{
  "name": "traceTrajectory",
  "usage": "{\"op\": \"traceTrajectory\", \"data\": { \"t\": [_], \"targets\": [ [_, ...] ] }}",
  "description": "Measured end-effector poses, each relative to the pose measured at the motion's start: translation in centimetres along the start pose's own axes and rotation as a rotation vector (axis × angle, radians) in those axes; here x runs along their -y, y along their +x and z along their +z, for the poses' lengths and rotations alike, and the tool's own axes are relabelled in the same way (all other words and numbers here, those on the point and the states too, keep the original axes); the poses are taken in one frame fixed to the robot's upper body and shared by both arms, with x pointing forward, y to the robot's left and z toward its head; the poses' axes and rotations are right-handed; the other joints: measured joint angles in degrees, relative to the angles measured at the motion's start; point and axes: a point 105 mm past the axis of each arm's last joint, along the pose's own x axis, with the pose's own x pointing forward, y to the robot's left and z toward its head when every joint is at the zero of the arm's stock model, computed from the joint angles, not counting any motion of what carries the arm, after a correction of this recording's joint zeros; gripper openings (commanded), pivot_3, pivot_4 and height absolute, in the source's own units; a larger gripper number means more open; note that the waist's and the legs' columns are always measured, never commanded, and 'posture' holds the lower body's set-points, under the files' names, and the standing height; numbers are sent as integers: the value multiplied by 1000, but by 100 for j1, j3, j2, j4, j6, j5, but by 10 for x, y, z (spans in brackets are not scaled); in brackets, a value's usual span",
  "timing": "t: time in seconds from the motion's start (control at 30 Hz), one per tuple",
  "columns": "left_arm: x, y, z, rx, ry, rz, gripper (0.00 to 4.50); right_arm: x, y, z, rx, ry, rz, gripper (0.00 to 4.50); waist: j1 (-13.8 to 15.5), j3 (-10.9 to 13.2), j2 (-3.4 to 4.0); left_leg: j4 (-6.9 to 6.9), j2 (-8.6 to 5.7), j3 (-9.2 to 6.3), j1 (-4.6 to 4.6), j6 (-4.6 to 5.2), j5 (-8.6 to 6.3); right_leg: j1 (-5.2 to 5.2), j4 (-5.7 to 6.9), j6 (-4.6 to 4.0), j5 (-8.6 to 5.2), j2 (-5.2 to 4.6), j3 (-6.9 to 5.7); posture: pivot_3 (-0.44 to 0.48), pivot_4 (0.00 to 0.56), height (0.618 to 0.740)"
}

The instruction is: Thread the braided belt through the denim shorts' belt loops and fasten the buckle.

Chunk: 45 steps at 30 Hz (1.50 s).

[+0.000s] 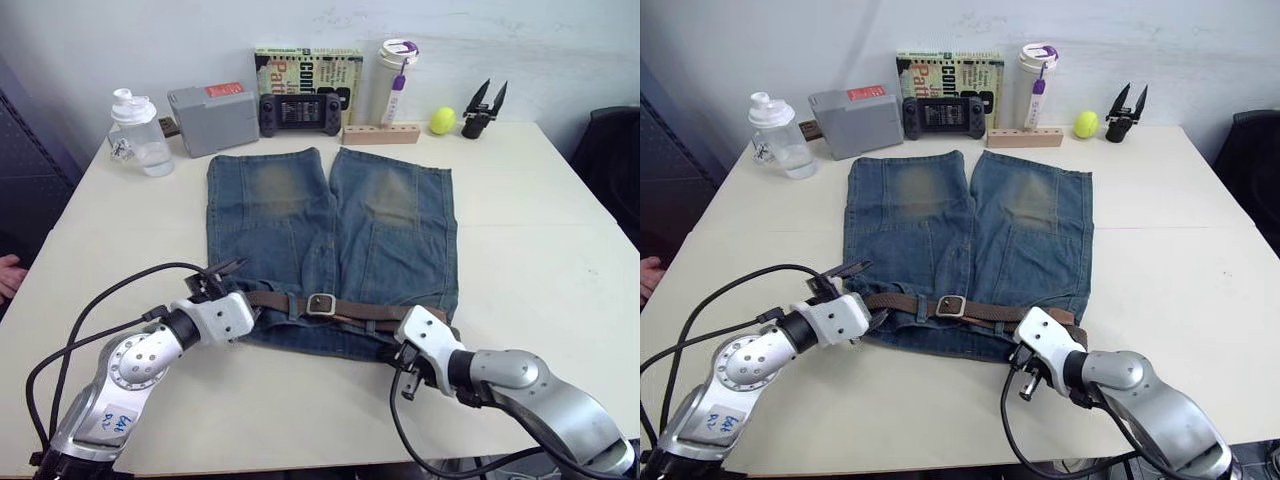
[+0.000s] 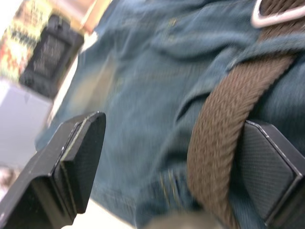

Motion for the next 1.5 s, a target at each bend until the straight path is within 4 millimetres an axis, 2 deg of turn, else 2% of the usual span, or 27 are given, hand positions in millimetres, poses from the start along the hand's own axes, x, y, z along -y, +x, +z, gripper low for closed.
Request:
{"op": "traceTrajectory", "data": {
  "t": [0.07,0.1,0.27,0.3,0.5,0.63,1.2,1.5],
  "targets": [
    [5,1,-2,-8,5,-23,3111,0,0,0,1,0,0,0,-1,1,1,-1,1,0,0,0,0,-1,0,1,1,0,-1,0,150,726],
    [7,1,-4,-15,3,-34,2545,0,0,0,1,1,-1,0,0,2,1,-1,2,0,0,0,0,-1,0,0,0,0,-1,0,150,726],
    [15,-3,-10,-37,-12,-64,268,0,0,0,3,5,-1,0,-3,4,2,-2,4,-1,0,1,-1,-2,-1,0,0,0,-1,0,150,726],
    [15,-4,-12,-42,-16,-65,129,0,0,0,3,6,-1,0,-2,4,1,-4,4,-1,0,1,-2,-3,0,0,0,0,-1,0,150,726],
    [15,-17,-33,-105,-93,-46,129,-1,2,2,8,29,1,0,-33,5,2,-21,7,-1,2,1,-1,-10,-2,0,0,0,-1,0,150,726],
    [14,-21,-41,-119,-133,-38,129,-2,2,2,7,54,8,0,-55,5,4,-29,8,-1,2,0,-1,-13,-1,0,0,1,-2,0,150,726],
    [16,-29,-50,-139,-130,-54,129,5,-6,-3,0,147,-11,0,-46,14,18,-50,5,1,1,-1,-1,-23,-12,-2,-1,0,-1,0,150,726],
    [10,-19,-44,-116,-142,-36,129,7,-9,-2,4,117,-25,0,4,44,33,-51,2,2,-2,-1,3,-25,-11,3,1,-4,-1,0,150,726]
  ]
}}
